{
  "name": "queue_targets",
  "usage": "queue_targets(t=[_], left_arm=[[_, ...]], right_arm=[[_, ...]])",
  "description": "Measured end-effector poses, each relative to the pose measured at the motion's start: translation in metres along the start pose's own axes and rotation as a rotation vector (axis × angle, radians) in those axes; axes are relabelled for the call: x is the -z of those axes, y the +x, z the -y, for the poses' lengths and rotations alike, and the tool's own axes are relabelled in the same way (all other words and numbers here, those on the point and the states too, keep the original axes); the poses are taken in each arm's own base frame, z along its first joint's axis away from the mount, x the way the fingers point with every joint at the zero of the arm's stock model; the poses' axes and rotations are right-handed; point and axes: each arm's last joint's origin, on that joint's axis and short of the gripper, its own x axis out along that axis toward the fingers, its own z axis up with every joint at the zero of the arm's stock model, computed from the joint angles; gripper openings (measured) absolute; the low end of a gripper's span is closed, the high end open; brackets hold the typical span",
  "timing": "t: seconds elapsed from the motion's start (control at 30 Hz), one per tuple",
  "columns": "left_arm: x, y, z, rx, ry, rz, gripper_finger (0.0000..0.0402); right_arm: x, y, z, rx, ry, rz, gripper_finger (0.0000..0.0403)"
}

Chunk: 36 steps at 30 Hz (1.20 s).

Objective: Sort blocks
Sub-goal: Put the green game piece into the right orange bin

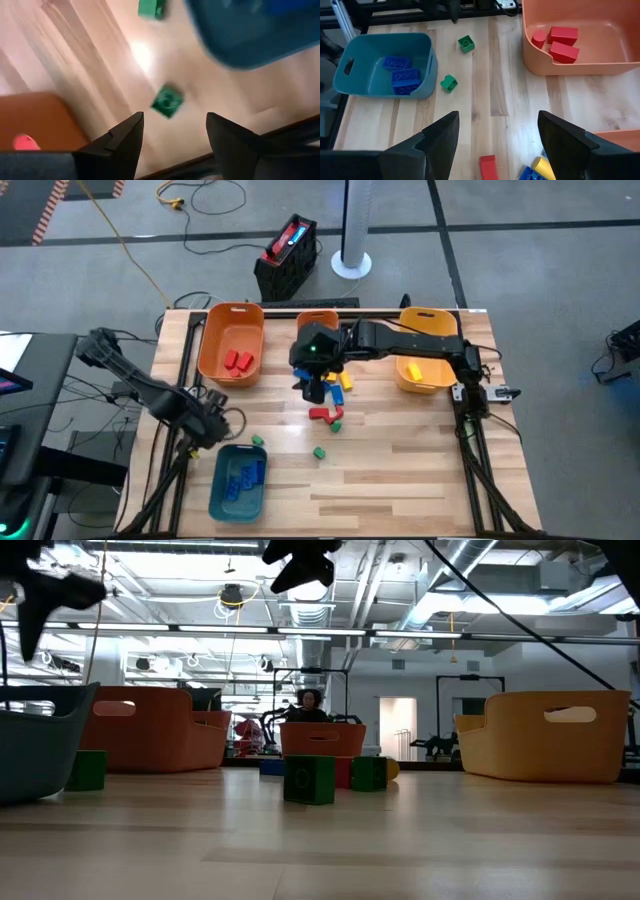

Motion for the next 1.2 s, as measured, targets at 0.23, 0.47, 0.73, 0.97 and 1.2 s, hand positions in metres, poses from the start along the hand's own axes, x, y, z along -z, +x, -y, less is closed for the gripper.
queue_targets(t=[0.23, 0.47, 0.73, 0.97, 1.2], left_arm=[[-0.008, 0.038, 0.0, -0.044, 0.044, -0.145, 0.0213], [-0.02, 0.054, -0.003, 0.044, -0.001, -0.12, 0.0246], [-0.014, 0.068, -0.004, 0.094, -0.004, -0.132, 0.0271], [-0.016, 0.068, -0.005, 0.15, -0.039, -0.113, 0.0272], [-0.017, 0.064, -0.015, 0.218, -0.534, -0.169, 0.0264]], right_arm=[[0.0, 0.001, -0.005, -0.009, 0.011, -0.001, 0.0282], [-0.002, 0.001, -0.006, -0.011, 0.02, 0.021, 0.0282], [-0.002, 0.001, -0.016, -0.027, 0.021, 0.028, 0.0282], [-0.002, 0.002, -0.027, -0.042, 0.01, 0.029, 0.0282], [-0.002, 0.002, -0.028, -0.034, 0.023, 0.03, 0.0282]])
